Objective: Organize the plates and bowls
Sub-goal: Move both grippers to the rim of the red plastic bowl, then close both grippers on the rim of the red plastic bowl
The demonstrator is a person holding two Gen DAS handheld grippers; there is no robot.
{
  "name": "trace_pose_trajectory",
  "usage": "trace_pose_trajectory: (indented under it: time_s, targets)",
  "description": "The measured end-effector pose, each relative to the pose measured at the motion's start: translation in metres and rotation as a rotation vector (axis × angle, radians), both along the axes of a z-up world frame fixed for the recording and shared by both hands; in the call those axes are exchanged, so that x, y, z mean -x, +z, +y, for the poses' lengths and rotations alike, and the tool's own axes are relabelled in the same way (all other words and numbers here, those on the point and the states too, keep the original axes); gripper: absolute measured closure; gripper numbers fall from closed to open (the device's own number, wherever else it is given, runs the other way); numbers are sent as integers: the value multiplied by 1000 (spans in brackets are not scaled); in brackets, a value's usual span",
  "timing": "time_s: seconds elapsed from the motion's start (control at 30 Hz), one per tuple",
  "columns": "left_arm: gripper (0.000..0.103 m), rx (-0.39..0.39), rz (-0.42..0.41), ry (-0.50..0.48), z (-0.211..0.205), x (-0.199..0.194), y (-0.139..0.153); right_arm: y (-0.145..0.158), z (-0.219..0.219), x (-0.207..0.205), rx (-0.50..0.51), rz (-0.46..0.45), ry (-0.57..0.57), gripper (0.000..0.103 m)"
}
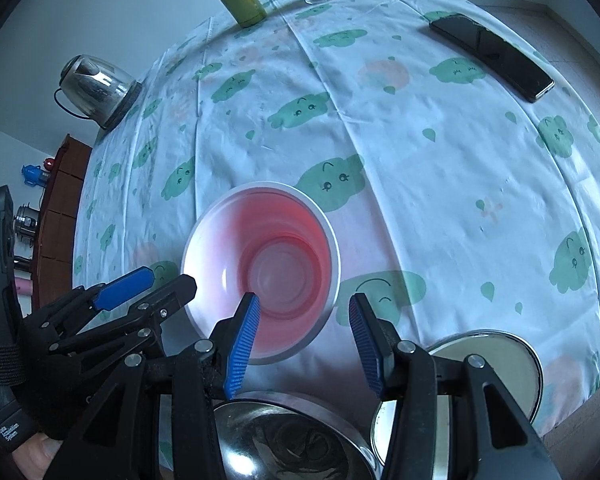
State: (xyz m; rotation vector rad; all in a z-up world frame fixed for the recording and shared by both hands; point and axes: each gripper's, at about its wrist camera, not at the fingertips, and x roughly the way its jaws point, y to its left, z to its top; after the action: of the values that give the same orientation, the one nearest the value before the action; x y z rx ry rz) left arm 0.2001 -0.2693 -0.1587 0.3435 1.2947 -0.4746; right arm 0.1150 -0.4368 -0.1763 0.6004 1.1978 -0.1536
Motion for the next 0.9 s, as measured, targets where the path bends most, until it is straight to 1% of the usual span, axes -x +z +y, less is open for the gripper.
trace_pose_trajectory:
  time_s: [0.2,0.27,0.3,0.33,0.37,0.4,0.5,0.7,0.9]
  targets:
    - [55,-6,23,-2,-2,-2,-7,-9,-3,-4,-23,20,-16,54]
    - [61,-9,23,-11,-3,-1,-9,-10,-2,-6,-23,23,-8,60]
    - [69,-8,27,-17,-4,-1,-9,-10,-1,-7,-24,27,-4,65]
    - [81,-3,41,-25,-6,-1,-11,-11,0,-8,-27,30,-3,71]
    - [87,-2,51,-28,-6,-1,-12,-12,1,-9,-30,36,2,75]
    - [90,-4,55,-28,-7,-1,-13,-14,2,-10,-34,37,6,79]
    - [91,-15,37,-39,-8,1,-12,-14,5,-11,-28,33,18,85]
    - [93,7,32,-48,-5,1,-6,-12,5,-10,-24,20,15,86]
    - [93,14,16,-41,-2,2,4,1,10,-7,-6,-8,29,86]
